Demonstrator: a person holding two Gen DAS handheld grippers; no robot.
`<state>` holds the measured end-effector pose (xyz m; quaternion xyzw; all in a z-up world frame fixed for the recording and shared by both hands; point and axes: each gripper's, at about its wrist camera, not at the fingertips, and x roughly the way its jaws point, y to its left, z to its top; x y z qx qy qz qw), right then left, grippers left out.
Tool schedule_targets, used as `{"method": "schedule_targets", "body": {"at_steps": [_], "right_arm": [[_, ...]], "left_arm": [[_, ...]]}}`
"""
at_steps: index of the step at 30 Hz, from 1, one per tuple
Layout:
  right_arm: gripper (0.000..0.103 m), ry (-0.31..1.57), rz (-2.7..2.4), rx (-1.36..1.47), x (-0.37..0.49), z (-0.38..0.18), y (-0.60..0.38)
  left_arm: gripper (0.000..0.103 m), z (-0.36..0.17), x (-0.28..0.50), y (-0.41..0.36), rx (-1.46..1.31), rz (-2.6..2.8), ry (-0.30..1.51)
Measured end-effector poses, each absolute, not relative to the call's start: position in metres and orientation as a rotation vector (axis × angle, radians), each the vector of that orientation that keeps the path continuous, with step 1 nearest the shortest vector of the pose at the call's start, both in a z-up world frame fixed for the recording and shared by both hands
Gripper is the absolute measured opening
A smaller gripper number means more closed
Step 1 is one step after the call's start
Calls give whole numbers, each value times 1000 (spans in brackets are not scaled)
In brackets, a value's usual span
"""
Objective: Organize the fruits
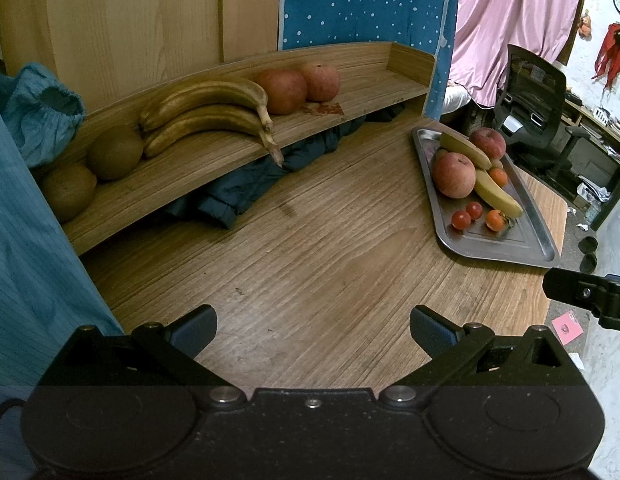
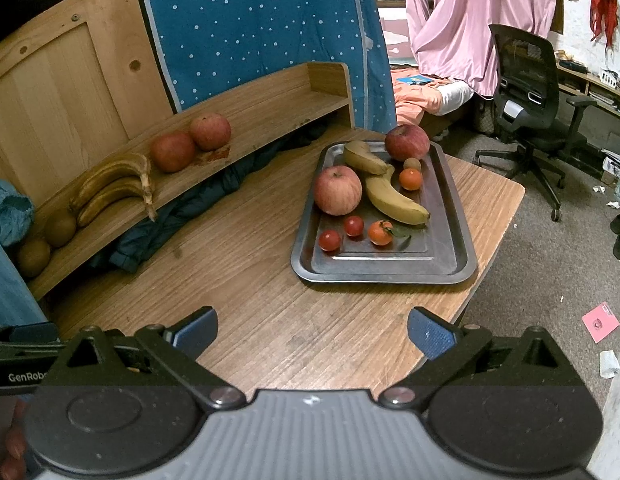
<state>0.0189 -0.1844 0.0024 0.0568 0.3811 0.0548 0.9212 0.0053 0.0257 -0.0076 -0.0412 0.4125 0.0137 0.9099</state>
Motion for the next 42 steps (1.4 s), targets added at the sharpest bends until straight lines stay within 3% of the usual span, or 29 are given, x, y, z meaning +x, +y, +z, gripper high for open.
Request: {"method": "schedule_targets", "body": {"at_steps": [42], "right_arm": [[103, 786, 111, 116, 19, 2, -185]], "left_arm": [[102, -10, 7, 25, -122, 22, 888]]}}
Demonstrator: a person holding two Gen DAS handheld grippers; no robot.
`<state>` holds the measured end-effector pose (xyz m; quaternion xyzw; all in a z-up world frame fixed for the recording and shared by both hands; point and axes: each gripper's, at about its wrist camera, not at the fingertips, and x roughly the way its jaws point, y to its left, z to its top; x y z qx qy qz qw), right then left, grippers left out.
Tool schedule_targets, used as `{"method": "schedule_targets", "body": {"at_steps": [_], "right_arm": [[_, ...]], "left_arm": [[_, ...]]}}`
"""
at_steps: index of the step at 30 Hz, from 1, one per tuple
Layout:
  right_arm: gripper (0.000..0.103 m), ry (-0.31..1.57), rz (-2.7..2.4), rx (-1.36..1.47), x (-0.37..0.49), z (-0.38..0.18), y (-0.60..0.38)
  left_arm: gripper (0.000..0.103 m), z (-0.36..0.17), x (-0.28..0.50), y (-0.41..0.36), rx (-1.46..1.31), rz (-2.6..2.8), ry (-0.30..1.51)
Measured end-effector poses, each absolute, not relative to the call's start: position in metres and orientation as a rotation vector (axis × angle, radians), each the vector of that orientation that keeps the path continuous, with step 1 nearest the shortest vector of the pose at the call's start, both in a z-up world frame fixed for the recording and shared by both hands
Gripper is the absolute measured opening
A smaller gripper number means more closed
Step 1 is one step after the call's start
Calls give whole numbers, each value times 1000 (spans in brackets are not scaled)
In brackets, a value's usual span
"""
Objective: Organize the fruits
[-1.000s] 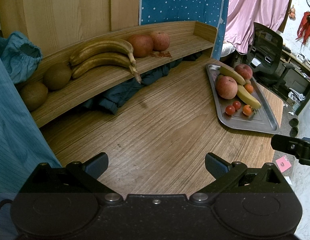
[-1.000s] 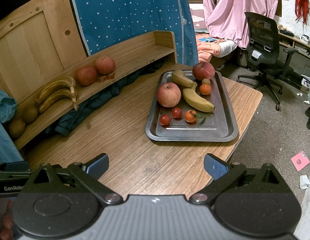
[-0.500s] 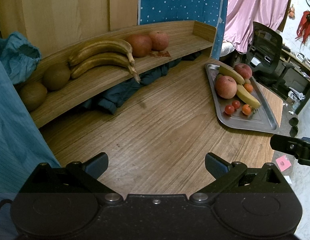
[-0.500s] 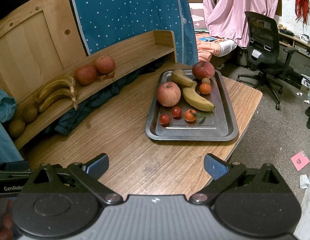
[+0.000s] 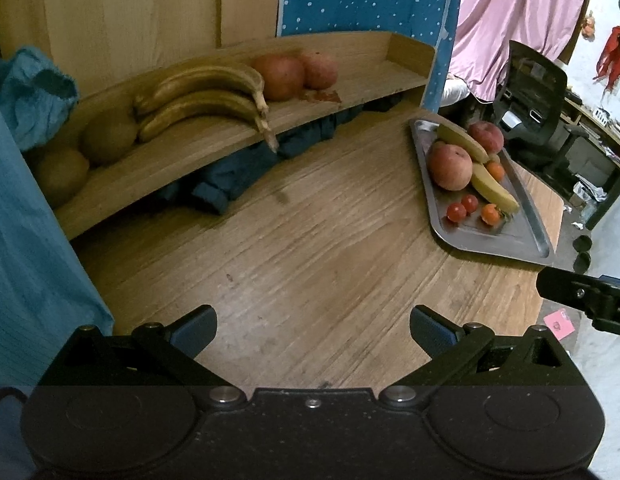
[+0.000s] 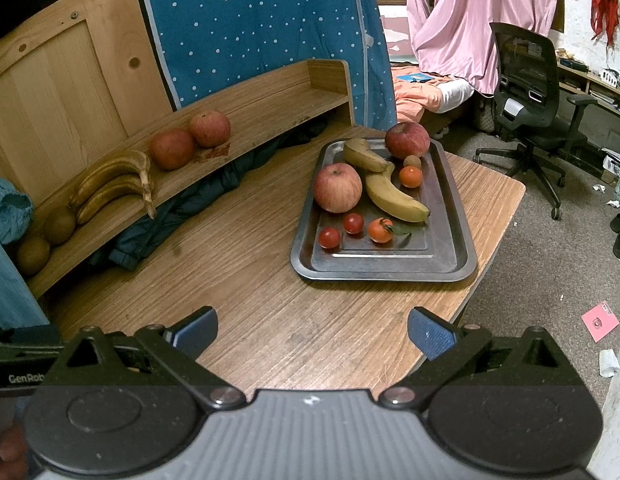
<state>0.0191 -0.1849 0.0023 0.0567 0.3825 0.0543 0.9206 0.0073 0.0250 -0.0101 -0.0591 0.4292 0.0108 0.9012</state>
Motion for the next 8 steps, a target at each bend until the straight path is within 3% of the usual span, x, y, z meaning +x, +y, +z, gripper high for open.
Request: {"method": "schedule_targets", "body": {"at_steps": [8], "right_arm": [[103, 786, 112, 116, 19, 2, -185]], "left_arm": [[102, -9, 6, 27, -143, 12, 884]]}}
